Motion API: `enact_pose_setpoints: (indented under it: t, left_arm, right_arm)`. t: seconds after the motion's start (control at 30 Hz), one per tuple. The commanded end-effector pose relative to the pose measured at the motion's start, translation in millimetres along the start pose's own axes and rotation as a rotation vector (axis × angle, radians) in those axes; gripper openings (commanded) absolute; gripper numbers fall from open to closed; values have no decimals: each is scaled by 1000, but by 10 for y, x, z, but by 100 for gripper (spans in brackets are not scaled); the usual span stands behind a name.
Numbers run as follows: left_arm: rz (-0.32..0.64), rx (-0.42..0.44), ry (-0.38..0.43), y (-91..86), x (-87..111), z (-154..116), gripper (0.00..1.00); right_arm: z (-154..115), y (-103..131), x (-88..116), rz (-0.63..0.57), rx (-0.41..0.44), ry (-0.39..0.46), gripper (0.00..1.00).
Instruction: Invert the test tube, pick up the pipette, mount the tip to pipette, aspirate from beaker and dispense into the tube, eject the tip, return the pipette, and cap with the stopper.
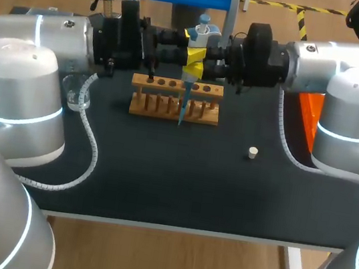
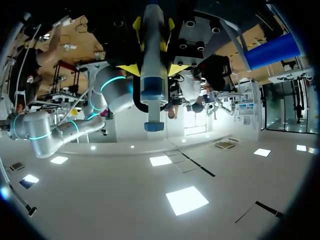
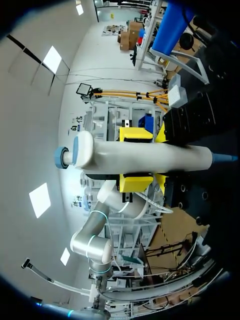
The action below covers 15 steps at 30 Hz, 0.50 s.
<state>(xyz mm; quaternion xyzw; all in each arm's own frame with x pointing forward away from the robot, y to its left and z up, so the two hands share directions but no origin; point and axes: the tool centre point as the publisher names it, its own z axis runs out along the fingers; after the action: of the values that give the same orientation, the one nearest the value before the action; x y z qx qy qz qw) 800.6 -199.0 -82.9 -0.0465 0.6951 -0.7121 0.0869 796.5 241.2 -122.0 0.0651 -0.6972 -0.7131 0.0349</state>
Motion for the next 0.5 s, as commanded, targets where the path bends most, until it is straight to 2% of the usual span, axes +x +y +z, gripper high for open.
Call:
enact_pose_setpoints:
  t: [0.03,0.43,0.47,0.5]
  left_arm:
    - [0,2,-5,5,14,10,0]
    - [0,2,-5,5,14,10,0]
    - [0,2,-5,5,14,10,37]
    - [0,2,-5,5,14,10,100]
  right_arm:
    - [-22,10,-1,1,0,2,0]
    - [-64,4,-9,0,-1,10,0]
    - [-62,1,-8,0,-1,13,0]
    - [-59,-4,-8,0,0,16,0]
